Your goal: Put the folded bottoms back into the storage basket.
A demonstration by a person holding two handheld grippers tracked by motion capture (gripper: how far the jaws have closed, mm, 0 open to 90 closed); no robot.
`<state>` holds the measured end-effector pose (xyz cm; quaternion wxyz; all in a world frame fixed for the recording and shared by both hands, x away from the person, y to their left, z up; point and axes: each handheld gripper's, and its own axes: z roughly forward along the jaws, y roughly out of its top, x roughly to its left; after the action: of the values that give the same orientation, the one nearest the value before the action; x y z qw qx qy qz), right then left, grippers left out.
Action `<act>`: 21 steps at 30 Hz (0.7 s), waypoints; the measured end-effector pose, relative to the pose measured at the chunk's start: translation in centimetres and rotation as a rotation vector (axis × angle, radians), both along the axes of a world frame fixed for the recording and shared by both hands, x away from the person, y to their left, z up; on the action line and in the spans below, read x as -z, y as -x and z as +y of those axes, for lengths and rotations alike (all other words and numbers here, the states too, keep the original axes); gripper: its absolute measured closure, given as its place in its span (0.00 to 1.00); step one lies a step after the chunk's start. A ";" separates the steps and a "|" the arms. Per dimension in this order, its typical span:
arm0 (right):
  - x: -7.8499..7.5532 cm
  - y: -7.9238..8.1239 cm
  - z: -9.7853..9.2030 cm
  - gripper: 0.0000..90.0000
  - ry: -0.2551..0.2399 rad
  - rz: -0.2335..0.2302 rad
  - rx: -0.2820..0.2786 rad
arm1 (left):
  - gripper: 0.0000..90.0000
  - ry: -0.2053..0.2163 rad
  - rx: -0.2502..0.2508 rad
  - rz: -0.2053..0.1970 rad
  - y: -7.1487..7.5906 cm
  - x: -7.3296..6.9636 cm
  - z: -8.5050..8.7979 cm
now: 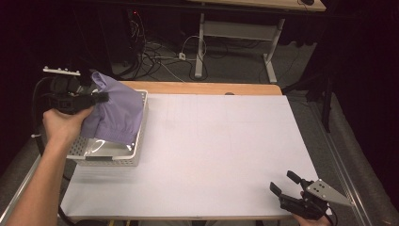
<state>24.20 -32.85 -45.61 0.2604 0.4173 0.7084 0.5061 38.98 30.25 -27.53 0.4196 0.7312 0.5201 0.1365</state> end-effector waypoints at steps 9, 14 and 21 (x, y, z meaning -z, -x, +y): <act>0.0 0.0 0.0 0.24 0.001 0.000 -0.001 | 0.92 -0.019 0.004 0.014 -0.3 0.6 -0.4; 0.0 0.0 0.0 0.24 0.001 0.000 -0.002 | 0.92 -0.019 0.013 0.031 -1.0 1.7 -1.0; 0.0 0.0 0.0 0.24 0.001 0.001 -0.002 | 0.92 -0.012 0.028 0.040 -1.5 2.5 -1.5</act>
<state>24.24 -32.86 -45.63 0.2599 0.4169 0.7092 0.5057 40.51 28.73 -30.05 0.4067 0.7436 0.5173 0.1188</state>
